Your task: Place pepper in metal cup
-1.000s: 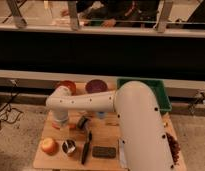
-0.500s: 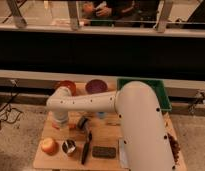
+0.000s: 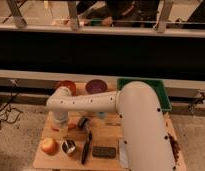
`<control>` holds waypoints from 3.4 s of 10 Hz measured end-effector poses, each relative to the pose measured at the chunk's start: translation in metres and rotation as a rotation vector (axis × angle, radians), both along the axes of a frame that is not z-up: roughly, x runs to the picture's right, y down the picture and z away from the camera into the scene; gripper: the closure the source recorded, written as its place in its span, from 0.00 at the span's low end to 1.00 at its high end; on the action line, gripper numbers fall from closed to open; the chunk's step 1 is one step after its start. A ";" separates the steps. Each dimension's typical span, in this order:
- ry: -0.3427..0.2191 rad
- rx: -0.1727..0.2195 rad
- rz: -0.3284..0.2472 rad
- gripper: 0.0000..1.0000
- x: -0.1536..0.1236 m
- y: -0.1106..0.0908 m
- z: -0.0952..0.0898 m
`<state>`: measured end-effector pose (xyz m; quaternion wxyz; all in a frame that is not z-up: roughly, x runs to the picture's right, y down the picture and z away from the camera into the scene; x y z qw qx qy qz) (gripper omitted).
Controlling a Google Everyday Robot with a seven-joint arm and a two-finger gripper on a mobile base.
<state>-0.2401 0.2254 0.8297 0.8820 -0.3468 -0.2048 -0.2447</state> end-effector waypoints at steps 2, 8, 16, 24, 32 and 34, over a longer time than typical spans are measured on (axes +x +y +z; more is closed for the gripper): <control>-0.007 -0.002 0.003 0.57 0.001 0.000 0.000; -0.012 -0.008 0.008 0.96 0.005 0.001 0.000; -0.107 -0.054 0.079 0.96 0.030 -0.003 -0.042; -0.107 -0.053 0.084 0.96 0.031 -0.004 -0.044; -0.102 -0.036 0.225 0.96 0.043 -0.020 -0.043; -0.099 -0.038 0.263 0.96 0.048 -0.025 -0.049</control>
